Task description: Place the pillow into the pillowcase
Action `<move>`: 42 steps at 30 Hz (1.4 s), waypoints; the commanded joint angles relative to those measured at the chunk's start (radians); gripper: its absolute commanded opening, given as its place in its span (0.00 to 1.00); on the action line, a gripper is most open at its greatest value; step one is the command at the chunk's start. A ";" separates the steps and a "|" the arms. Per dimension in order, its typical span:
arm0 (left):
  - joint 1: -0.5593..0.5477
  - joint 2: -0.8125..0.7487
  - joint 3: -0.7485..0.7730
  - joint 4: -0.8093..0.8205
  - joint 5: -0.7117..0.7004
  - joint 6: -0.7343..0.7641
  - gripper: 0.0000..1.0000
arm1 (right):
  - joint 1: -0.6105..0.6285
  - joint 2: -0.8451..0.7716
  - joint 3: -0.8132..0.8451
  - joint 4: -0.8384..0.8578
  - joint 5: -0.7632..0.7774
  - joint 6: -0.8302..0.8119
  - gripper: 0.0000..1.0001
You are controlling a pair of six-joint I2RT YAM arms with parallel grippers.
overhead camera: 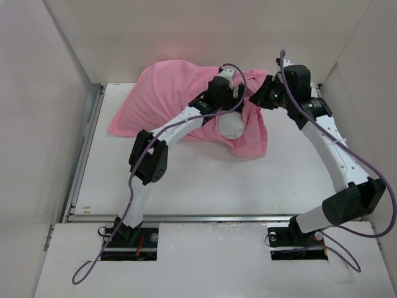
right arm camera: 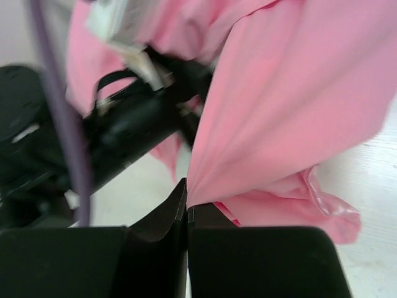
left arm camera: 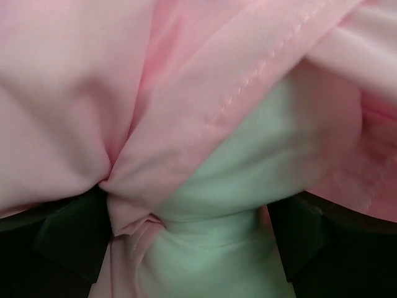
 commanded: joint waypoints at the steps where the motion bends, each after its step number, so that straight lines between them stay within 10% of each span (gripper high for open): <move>1: 0.037 -0.110 -0.094 0.001 -0.016 0.030 1.00 | 0.009 -0.049 0.061 0.015 0.149 0.015 0.00; 5: 0.037 -0.296 -0.178 -0.037 -0.007 0.059 1.00 | -0.021 -0.080 0.030 -0.073 0.452 0.055 0.12; 13: 0.037 -0.442 -0.187 -0.185 0.038 0.081 1.00 | -0.032 -0.115 -0.023 -0.094 0.492 0.064 0.60; 24: -0.132 -0.567 -0.434 -0.222 0.101 0.262 1.00 | -0.032 -0.173 -0.354 -0.119 0.442 0.164 0.59; 31: -0.313 -0.425 -0.384 -0.286 -0.117 0.346 1.00 | -0.102 -0.059 -0.411 0.001 0.344 0.210 0.44; 42: -0.337 -0.158 -0.218 -0.306 -0.533 0.282 1.00 | -0.116 0.107 -0.467 0.225 0.282 0.169 0.46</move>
